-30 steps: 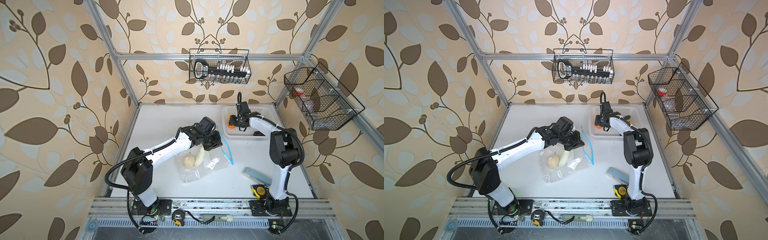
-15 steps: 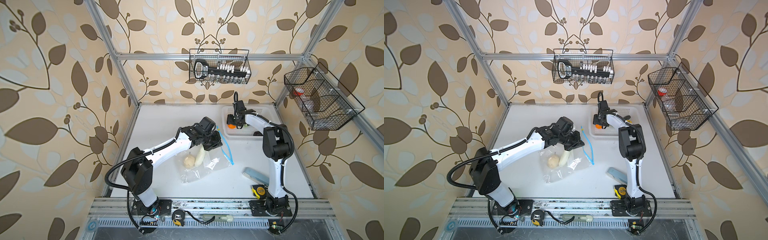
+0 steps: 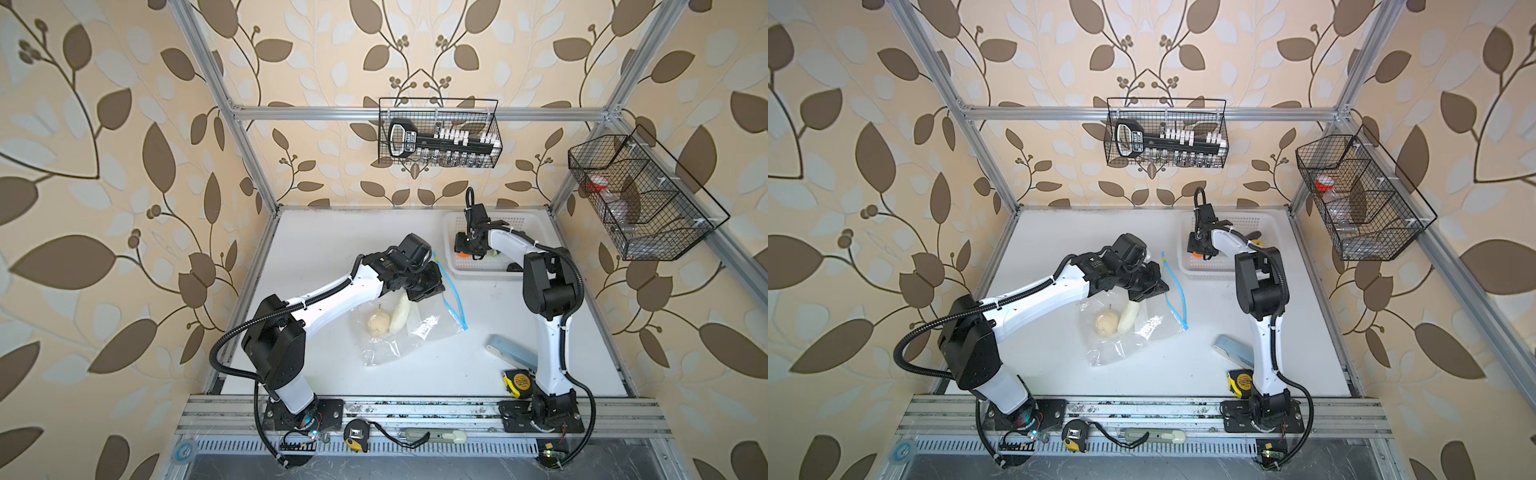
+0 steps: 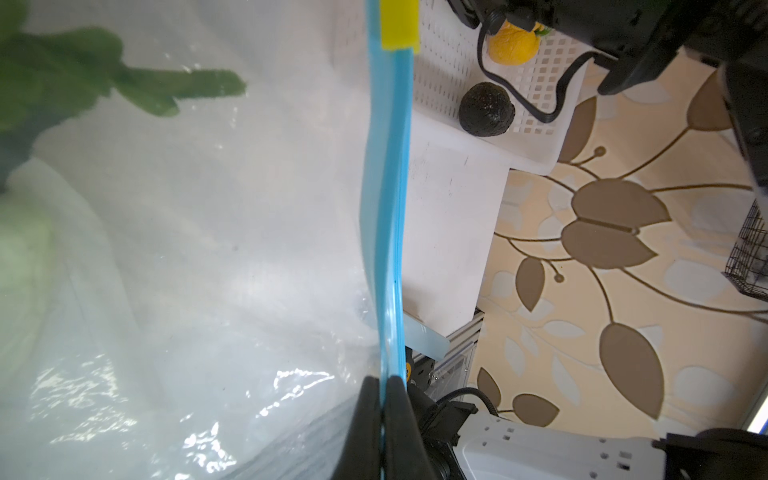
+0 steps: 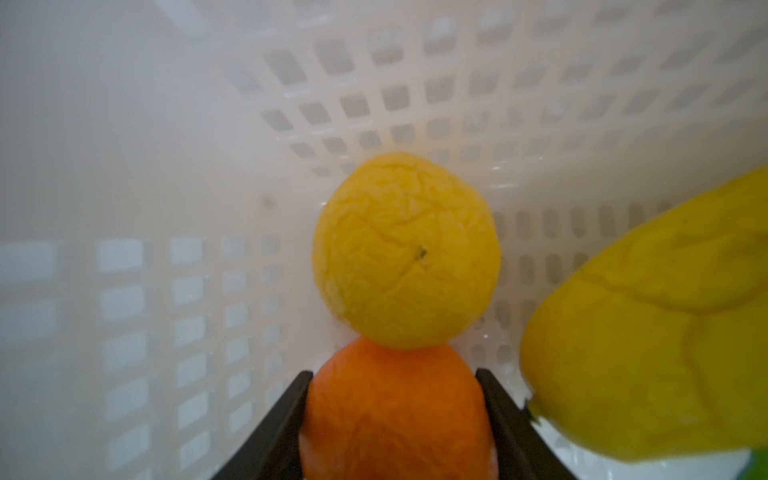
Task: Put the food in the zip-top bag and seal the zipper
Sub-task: 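Close the right gripper on the orange and lift it from the basket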
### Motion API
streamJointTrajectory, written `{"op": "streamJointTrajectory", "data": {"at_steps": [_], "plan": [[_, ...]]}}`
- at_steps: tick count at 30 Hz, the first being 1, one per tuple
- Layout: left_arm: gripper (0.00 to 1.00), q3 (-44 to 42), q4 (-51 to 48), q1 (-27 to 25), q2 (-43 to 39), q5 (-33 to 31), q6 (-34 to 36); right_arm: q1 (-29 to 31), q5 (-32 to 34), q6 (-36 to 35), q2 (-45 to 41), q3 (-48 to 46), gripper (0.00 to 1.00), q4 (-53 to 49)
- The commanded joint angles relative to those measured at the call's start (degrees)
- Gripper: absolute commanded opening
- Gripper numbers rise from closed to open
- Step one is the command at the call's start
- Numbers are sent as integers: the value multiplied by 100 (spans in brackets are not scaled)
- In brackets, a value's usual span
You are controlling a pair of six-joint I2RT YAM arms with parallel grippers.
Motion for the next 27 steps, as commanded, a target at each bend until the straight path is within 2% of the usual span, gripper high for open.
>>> {"op": "streamJointTrajectory", "data": {"at_steps": [1,11,27], "plan": [[0,18,62,-53,-111,28,57,-40,102,-3,-202,113,54,-98],[0,-81,75,-53,-197,-34,48,-59,143,64,-774,-134,51,-60],[0,-22,114,-53,-118,-60,39,-51,-153,275,-2929,-2004,49,270]]}}
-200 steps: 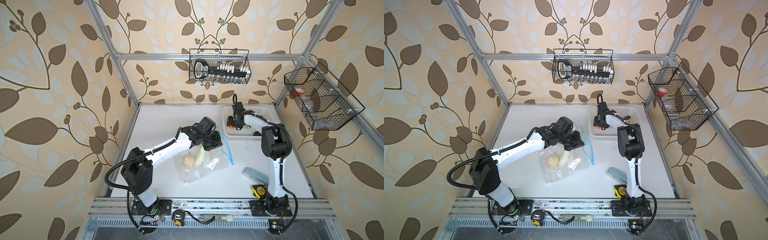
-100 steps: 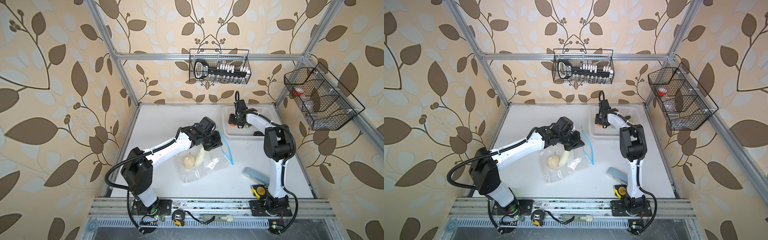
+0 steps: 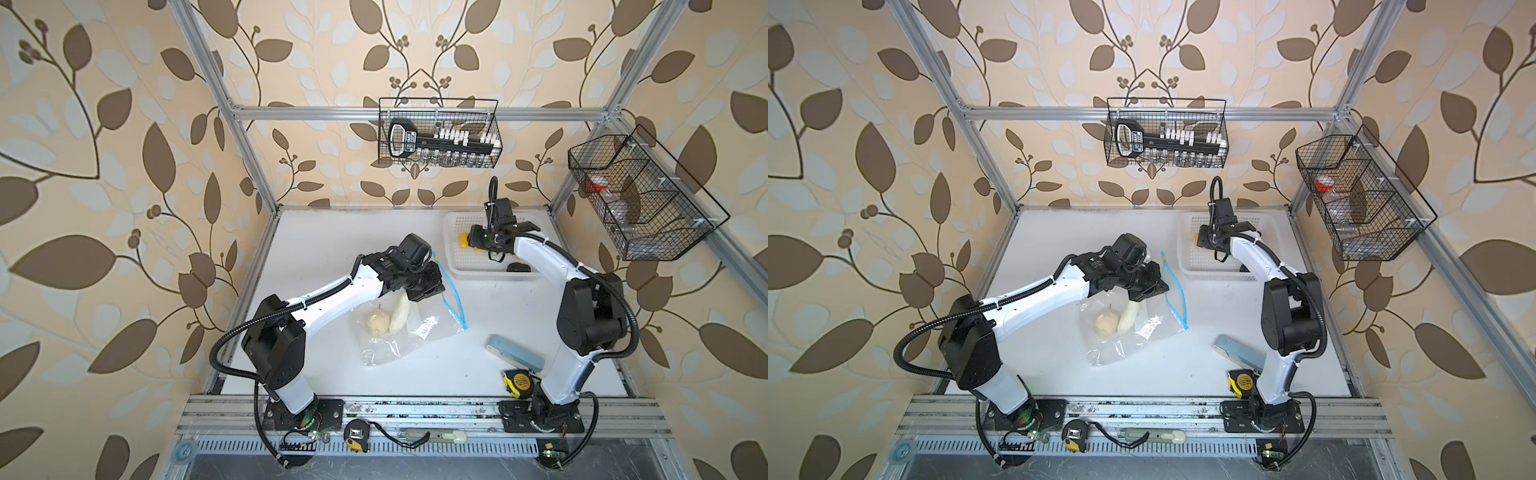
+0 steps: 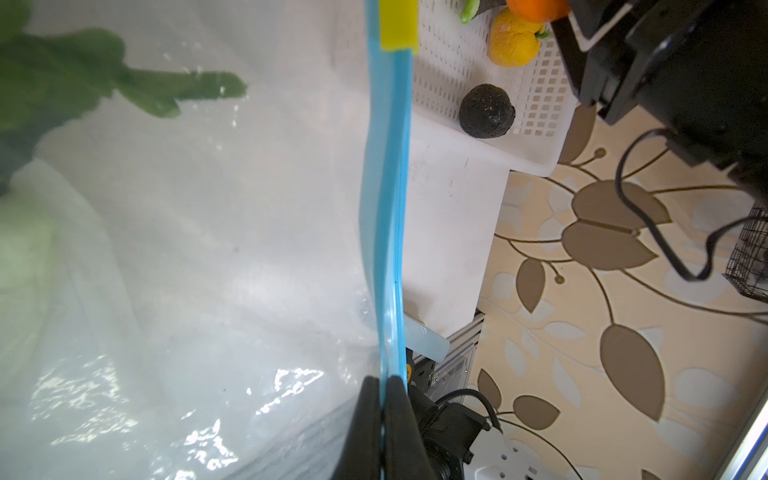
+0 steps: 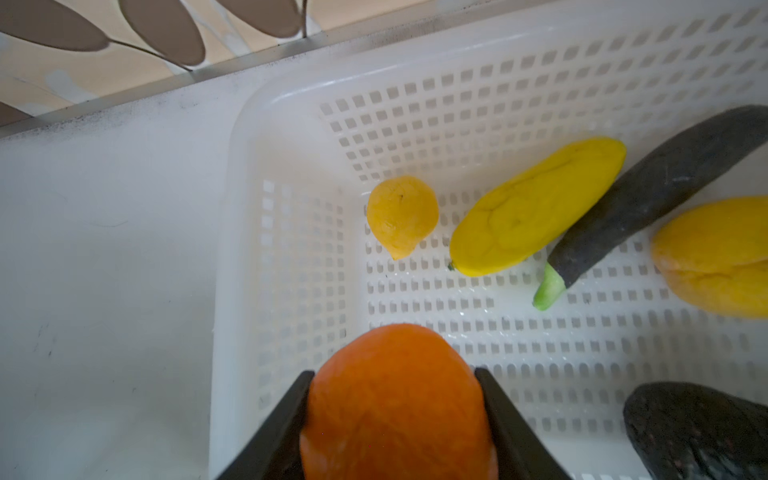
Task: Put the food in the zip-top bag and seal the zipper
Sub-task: 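Close the right gripper on the orange and lift it from the basket, then carry the orange with the right gripper to the open bag mouth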
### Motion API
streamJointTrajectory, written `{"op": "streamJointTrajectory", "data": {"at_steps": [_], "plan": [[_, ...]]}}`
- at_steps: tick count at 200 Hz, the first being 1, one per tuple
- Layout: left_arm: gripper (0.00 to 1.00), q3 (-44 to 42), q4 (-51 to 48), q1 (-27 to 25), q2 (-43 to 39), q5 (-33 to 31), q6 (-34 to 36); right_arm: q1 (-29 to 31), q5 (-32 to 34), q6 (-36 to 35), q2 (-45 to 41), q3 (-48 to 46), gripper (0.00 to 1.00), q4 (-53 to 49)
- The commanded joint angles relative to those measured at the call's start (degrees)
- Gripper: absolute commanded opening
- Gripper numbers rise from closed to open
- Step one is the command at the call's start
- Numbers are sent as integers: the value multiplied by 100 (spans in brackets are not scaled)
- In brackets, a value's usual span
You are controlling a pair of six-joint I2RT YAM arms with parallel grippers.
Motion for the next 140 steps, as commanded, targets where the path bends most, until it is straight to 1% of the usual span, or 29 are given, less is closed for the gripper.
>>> {"op": "streamJointTrajectory", "data": {"at_steps": [1,29,37,77,112,140], "plan": [[0,-17,103,-53,-110,-28,41,-17,-182,79,-597,-455,49,77],[0,16,96,-53,-50,-19,30,61,-402,153,-1326,-1078,49,251],[0,21,102,-54,-48,-19,32,98,-502,189,-1535,-1390,49,311],[0,74,99,-55,16,-19,24,483,-956,280,-2466,-2278,48,419],[0,167,61,-53,69,-19,24,814,-1281,308,-3009,-2724,48,301],[0,222,8,-53,79,-27,32,1075,-1393,371,-3305,-3089,48,323]]}}
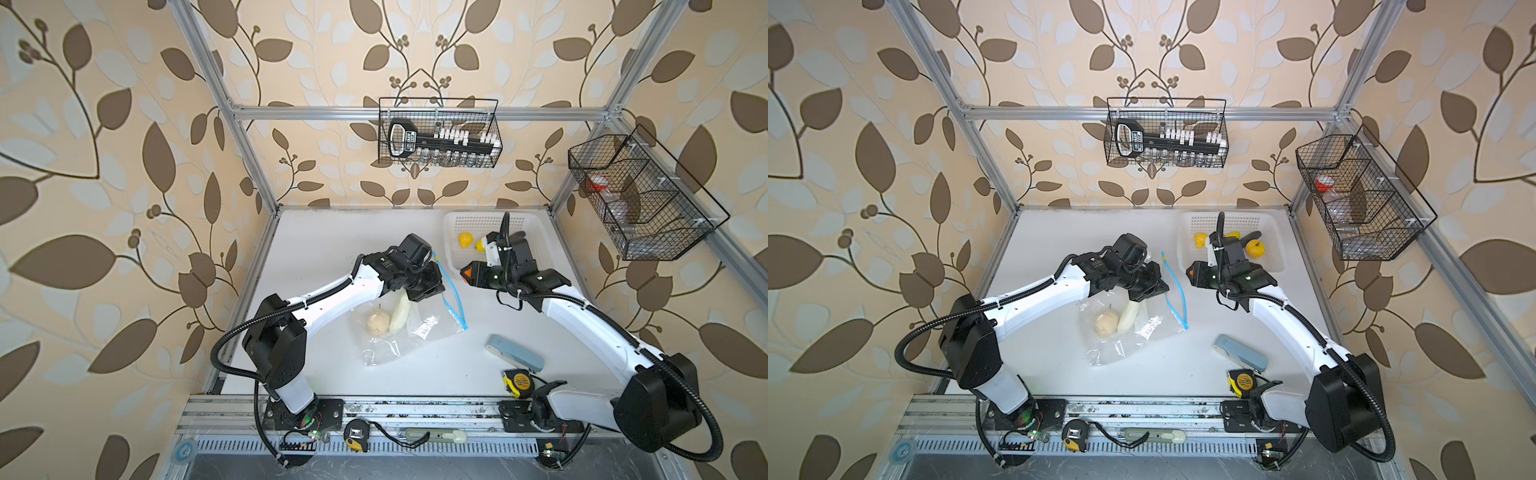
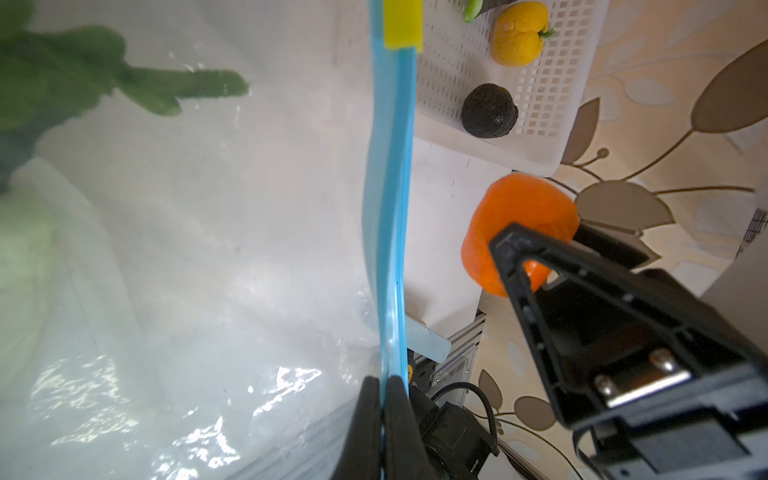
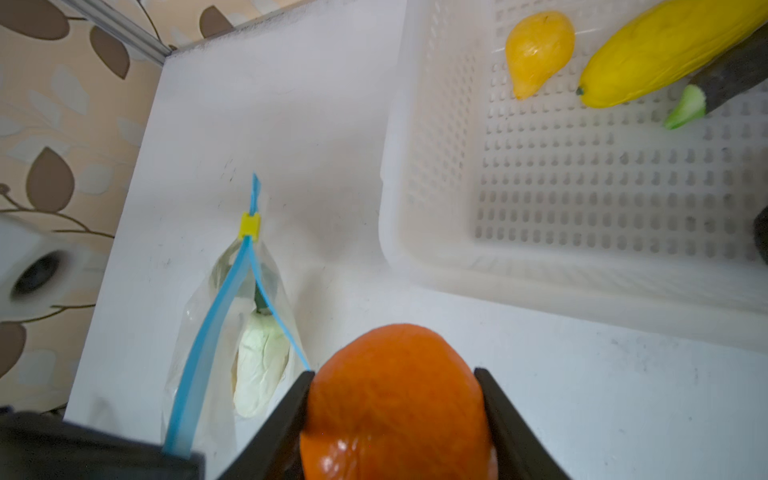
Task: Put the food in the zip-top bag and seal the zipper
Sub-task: 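Carry the orange with the right gripper to the open bag mouth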
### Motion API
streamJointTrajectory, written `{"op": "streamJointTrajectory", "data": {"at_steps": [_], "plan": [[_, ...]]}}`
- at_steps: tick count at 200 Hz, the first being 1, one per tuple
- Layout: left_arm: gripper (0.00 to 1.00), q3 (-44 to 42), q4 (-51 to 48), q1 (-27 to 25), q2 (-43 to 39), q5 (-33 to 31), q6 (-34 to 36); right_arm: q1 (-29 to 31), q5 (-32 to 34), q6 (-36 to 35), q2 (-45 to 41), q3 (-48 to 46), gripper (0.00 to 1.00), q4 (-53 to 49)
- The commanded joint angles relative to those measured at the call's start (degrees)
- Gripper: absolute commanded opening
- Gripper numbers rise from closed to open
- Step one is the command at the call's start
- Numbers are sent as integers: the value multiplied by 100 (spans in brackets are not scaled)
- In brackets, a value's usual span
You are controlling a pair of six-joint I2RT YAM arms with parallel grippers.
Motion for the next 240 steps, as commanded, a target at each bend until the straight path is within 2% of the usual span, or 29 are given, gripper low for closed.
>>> {"op": "streamJointTrajectory", "data": {"at_steps": [1,34,96,141,162,189,240], "plan": [[0,221,9,-53,18,-30,32,186,-288,84,-249,-333,48,-3],[0,240,-28,-61,22,-40,32,369,-440,187,-509,-594,45,-37],[0,338,-137,-62,26,-47,54,425,-799,42,-896,-496,38,-391],[0,371,-134,-72,28,-54,33,630,-919,19,-864,-395,36,-549],[0,382,-133,-79,25,-47,27,722,-940,59,-816,-404,28,-536],[0,399,-150,-81,0,-55,32,802,-946,56,-719,-442,25,-521],[0,402,-175,-79,-46,-74,32,862,-954,20,-659,-534,25,-552]]}}
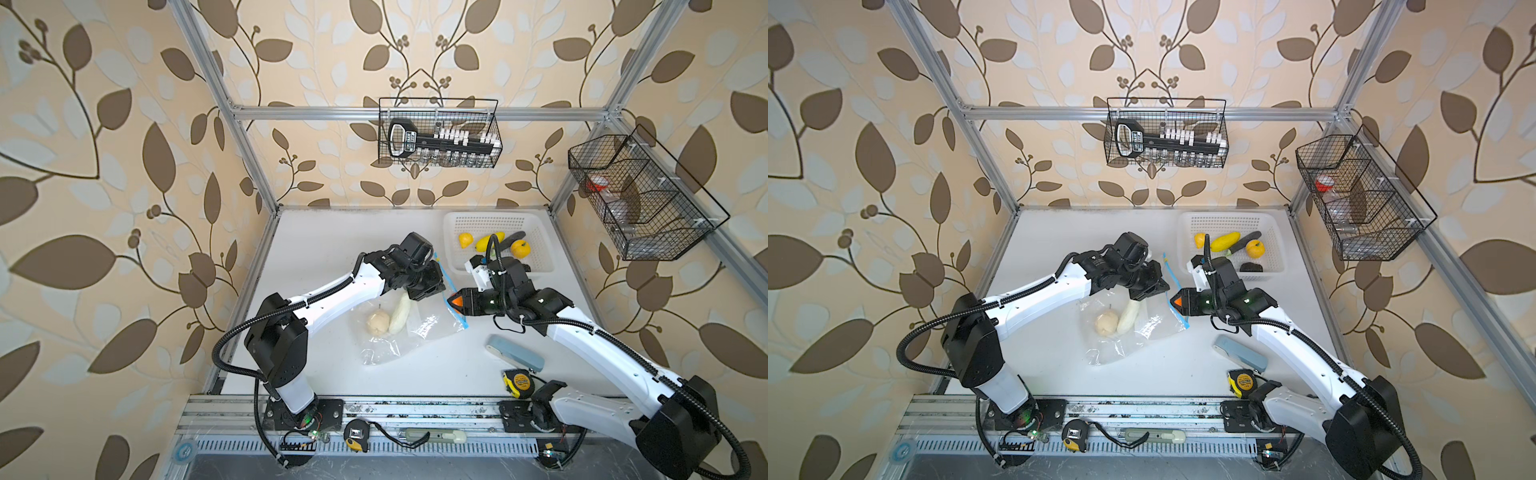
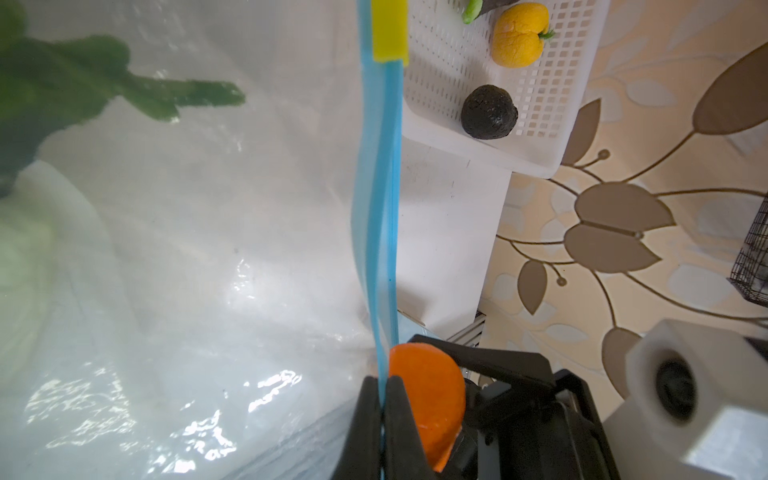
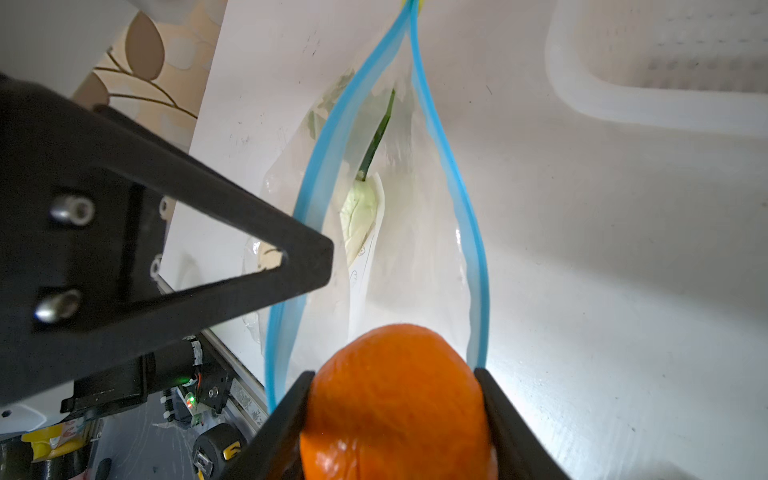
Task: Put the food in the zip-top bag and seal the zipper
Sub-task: 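Carry the orange with the right gripper to the open bag mouth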
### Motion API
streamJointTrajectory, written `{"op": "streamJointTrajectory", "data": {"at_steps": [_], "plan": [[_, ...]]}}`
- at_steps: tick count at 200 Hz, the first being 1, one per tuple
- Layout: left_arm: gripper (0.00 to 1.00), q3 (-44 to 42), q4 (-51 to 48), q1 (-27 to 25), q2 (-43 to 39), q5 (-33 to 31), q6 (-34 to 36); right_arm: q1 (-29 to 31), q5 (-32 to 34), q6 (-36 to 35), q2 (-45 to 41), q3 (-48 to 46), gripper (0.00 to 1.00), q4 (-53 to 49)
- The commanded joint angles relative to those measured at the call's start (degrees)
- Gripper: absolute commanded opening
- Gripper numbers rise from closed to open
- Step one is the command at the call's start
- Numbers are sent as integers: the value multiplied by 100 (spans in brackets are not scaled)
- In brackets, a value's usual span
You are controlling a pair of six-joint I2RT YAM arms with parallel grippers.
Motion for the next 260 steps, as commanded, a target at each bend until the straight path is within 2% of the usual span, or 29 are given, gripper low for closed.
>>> {"op": "streamJointTrajectory", "data": {"at_steps": [1,83,102,125,222,260], "plan": [[0,242,-42,-77,-96,-58,37,48,-76,-72,57,36,25,-121],[0,208,-37,-86,-144,-67,32,66,-94,-223,210,-39,26,-194],[0,206,-32,-86,-153,-71,32,153,151,-337,240,18,27,-291],[0,210,-23,-88,-152,-69,24,171,139,-387,303,26,28,-349],[0,236,12,-130,-119,-67,-2,305,58,-538,571,112,34,-443],[0,205,9,-139,-148,-93,-11,312,22,-592,603,193,40,-477]]}}
